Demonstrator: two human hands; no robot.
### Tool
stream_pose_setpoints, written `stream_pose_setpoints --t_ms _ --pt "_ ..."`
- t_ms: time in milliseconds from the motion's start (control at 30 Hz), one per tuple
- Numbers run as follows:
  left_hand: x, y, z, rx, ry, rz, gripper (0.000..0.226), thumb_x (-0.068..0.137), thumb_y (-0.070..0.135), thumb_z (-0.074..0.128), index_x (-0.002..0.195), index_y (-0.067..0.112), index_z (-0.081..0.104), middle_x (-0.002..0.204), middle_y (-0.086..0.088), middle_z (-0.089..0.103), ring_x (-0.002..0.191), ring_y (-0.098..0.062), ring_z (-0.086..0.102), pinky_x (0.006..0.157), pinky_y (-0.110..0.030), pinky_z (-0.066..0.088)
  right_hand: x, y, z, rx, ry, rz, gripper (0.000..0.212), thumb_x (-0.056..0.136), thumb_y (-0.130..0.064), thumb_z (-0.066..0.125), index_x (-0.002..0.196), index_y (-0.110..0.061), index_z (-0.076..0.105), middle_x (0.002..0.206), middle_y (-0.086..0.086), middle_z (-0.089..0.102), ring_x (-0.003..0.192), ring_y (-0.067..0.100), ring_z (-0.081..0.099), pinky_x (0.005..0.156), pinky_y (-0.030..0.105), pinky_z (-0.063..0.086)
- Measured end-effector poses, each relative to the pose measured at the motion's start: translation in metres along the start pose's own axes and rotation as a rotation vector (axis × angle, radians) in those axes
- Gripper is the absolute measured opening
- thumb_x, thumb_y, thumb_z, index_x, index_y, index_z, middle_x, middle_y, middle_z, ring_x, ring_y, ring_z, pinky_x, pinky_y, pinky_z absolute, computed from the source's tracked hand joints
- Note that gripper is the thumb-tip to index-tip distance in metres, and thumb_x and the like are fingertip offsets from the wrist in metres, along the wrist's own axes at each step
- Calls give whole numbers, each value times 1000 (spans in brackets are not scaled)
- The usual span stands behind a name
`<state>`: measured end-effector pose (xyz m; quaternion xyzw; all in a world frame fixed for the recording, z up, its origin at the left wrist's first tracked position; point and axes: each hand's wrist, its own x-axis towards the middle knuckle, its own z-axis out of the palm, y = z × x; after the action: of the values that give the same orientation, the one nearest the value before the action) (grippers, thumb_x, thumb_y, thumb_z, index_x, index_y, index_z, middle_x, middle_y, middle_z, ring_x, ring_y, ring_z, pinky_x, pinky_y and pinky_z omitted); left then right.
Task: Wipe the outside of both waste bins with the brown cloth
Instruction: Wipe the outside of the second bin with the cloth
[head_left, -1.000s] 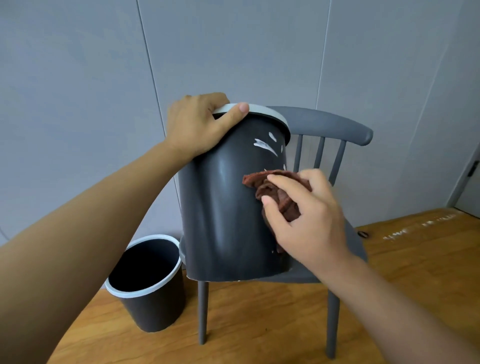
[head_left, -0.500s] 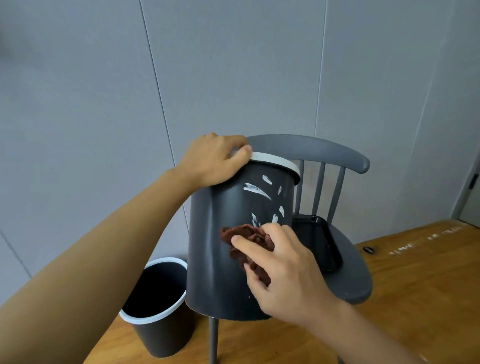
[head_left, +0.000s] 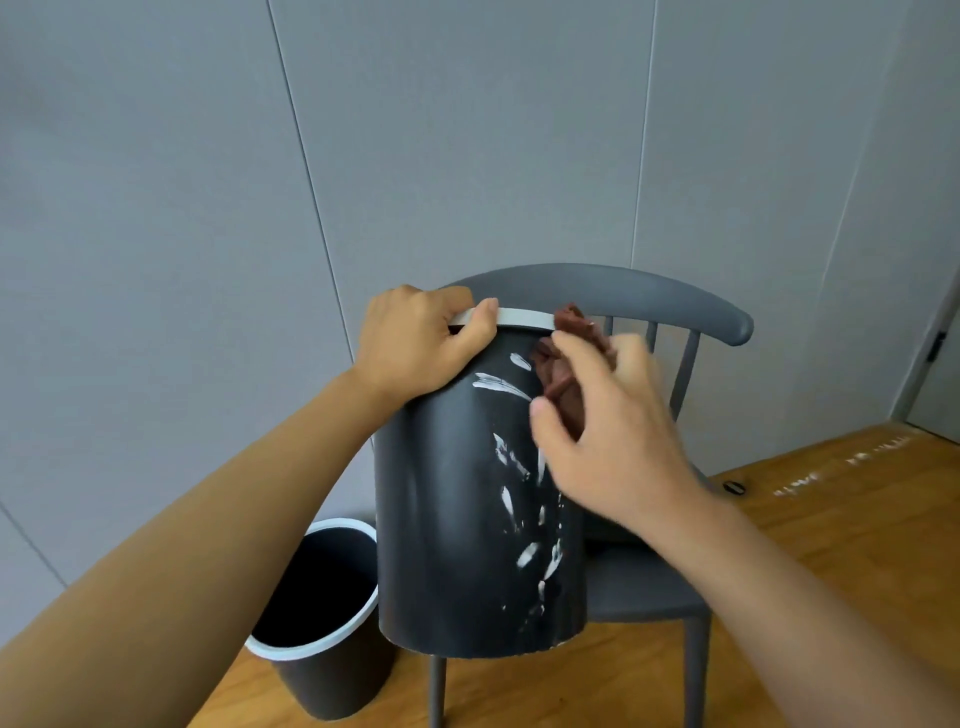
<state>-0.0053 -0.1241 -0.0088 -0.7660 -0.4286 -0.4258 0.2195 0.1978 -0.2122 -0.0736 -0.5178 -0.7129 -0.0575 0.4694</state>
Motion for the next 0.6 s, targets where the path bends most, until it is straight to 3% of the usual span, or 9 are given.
stream_pose_setpoints --t_ms 67,133,300,433,600 --pt "0 -4 2 9 9 -29 56 92 55 40 58 10 38 45 -4 33 48 -34 37 47 -33 32 -14 -6 7 136 -182 -33 67 97 -39 40 163 -27 31 146 -5 27 134 16 29 108 22 31" --pt "-1 -12 3 -9 30 -36 55 92 53 42 57 11 36 44 -4 31 47 -34 37 47 -32 29 -21 -1 5 208 -196 -104 69 100 -28 41 166 -31 23 153 -13 27 140 7 28 110 13 26" --pt "-3 -15 1 -29 57 -39 54 92 52 44 57 12 32 45 -4 27 47 -34 35 46 -31 29 -11 24 6 291 -105 -66 68 94 -43 71 156 -40 43 141 -33 44 136 -2 42 109 12 34" --pt "-1 -6 3 0 43 -24 56 92 53 43 57 9 40 43 -5 33 45 -32 38 46 -32 31 -8 10 25 140 16 -37 60 95 -57 51 148 -30 52 144 -15 43 133 12 34 110 27 34" --pt "-3 -8 1 -1 53 -38 55 92 52 42 57 10 39 43 -5 32 45 -33 36 45 -34 34 -1 -4 36 136 82 23 52 98 -49 51 144 -25 56 137 -11 49 124 11 40 99 17 32"
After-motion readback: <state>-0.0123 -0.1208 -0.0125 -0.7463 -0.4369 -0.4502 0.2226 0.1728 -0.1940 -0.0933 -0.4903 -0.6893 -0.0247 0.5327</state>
